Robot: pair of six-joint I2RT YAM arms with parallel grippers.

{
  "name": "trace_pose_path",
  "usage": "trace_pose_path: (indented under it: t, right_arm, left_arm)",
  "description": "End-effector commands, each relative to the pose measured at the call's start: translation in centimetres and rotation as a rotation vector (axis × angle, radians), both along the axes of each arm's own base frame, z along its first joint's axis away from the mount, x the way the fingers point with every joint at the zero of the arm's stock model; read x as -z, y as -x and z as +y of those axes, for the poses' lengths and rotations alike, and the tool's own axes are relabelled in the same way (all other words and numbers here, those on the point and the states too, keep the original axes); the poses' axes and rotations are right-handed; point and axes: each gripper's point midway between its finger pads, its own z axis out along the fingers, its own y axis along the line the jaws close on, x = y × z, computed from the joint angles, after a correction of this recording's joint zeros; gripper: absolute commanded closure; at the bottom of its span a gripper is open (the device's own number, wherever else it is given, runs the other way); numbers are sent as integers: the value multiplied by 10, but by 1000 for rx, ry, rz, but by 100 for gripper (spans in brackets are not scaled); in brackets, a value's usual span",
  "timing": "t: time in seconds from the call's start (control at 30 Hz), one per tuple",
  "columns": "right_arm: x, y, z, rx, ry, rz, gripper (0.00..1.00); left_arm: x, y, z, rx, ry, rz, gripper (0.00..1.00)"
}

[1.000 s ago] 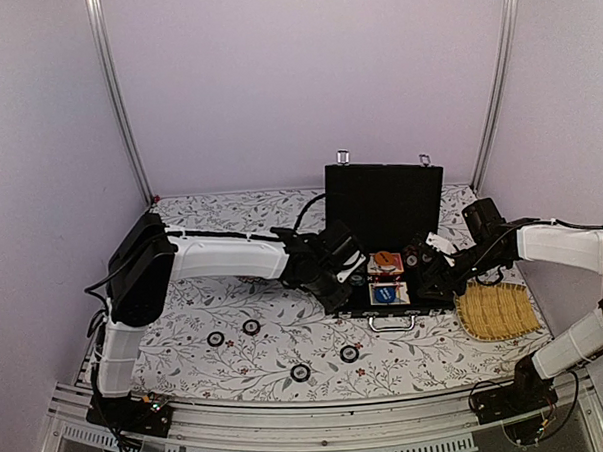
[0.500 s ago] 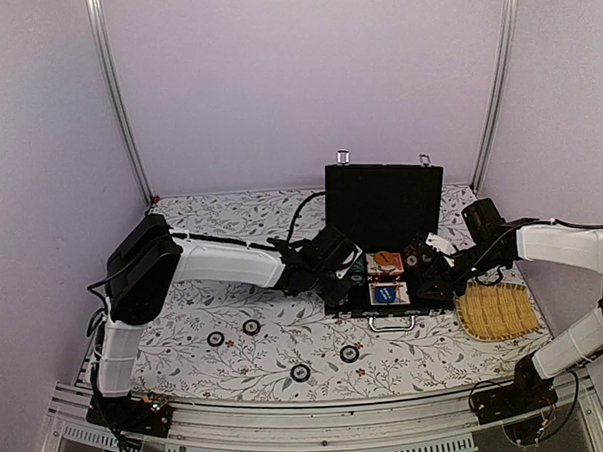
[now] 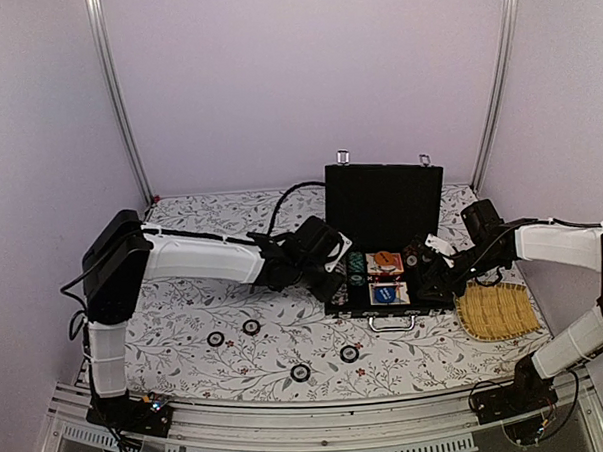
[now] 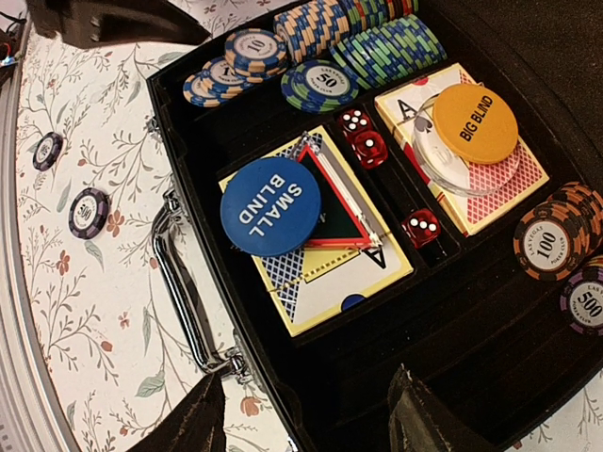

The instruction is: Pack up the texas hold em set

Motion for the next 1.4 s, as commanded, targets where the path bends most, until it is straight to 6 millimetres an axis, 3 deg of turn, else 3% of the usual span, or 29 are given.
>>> trace_pose_path:
  t: [0.0, 0.1, 0.27, 0.5, 0.6, 0.77, 0.93, 1.37]
  right_arm:
    - [-4, -5, 0, -3, 0, -9, 40]
    - [-3, -5, 0, -4, 1, -7, 40]
    - [-6, -5, 2, -7, -8, -9, 40]
    - [-61, -38, 29, -12, -37, -101, 43]
    - [-61, -55, 48, -38, 12, -102, 44]
    - [-41, -64, 100, -136, 138, -145, 41]
    - [-28, -76, 138, -179, 211, -176, 35]
    - [20, -50, 184, -333, 290, -135, 16]
  left_arm:
    - [-73, 6, -3, 51, 166, -11, 40]
    - [-78, 12, -1, 79, 189, 29, 38]
    - [-67, 13, 9, 61, 178, 84, 38]
    - [-54, 28, 34, 23, 198, 220, 38]
    - [-46, 38, 45, 11, 221, 272, 37]
    - [-36, 49, 59, -70, 326, 373, 37]
    - [-30, 64, 75, -156, 399, 436, 38]
    - [-30, 78, 118, -271, 437, 398, 38]
